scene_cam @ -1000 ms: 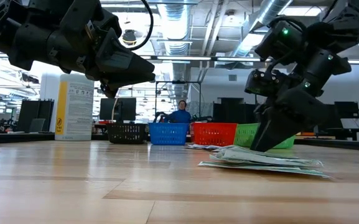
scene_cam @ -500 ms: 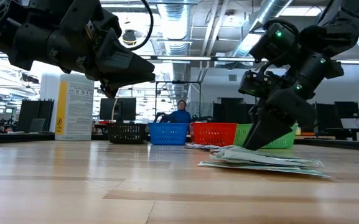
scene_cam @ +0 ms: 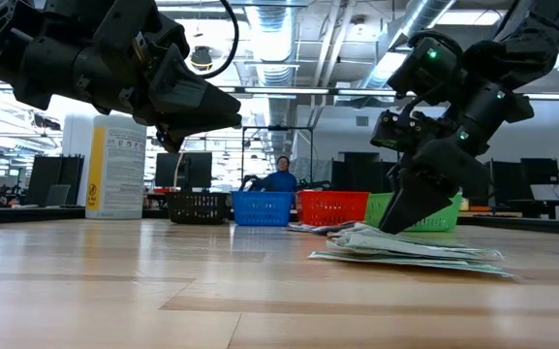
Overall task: Pick & Place First Aid Supplies
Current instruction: Put the blue pad into the red bin
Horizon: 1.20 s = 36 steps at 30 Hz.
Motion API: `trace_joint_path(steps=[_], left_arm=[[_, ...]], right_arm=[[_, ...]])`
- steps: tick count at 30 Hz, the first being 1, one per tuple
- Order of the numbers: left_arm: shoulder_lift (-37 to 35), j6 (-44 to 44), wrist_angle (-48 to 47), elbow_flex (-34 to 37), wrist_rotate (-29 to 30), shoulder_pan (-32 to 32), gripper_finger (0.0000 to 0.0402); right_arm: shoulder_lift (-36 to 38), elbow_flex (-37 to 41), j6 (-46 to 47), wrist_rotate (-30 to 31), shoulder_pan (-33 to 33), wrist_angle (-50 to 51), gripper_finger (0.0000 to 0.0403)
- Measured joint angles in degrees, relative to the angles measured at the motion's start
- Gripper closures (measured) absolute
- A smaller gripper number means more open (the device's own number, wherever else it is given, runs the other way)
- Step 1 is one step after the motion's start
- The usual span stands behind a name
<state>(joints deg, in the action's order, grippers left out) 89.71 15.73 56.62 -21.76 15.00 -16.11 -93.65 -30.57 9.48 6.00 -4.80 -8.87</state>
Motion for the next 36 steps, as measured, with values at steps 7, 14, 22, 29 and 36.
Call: trace_joint_path(steps=[7,14,22,29,36], left_arm=[[0.00,0.00,-0.02,0.00,0.00,0.00,0.0289],[0.00,0.00,-0.04,0.00,-0.01,0.01,0.0289],[0.00,0.00,-0.31,0.00,0.00,0.01,0.0289],[0.00,0.00,-0.32,0.00,-0.01,-0.01,0.0289],[0.00,-0.02,-0.48,0.00,-0.01,0.00,0.0289]], right_arm=[[-0.02,-3.30,0.04,-0.47,0.00,6.08,0.0329],[-0.17,-9.92,-0.41,-2.56,-0.67,17.89,0.0333],[-0.24,-15.51,-5.10,-2.04,-1.60,23.79,0.0333],[-0.13,-18.37,-7.96,-0.35,0.10,23.91,0.0333],[-0.13,-18.47,-6.80,-4.02,-0.49,26.85,0.0333]])
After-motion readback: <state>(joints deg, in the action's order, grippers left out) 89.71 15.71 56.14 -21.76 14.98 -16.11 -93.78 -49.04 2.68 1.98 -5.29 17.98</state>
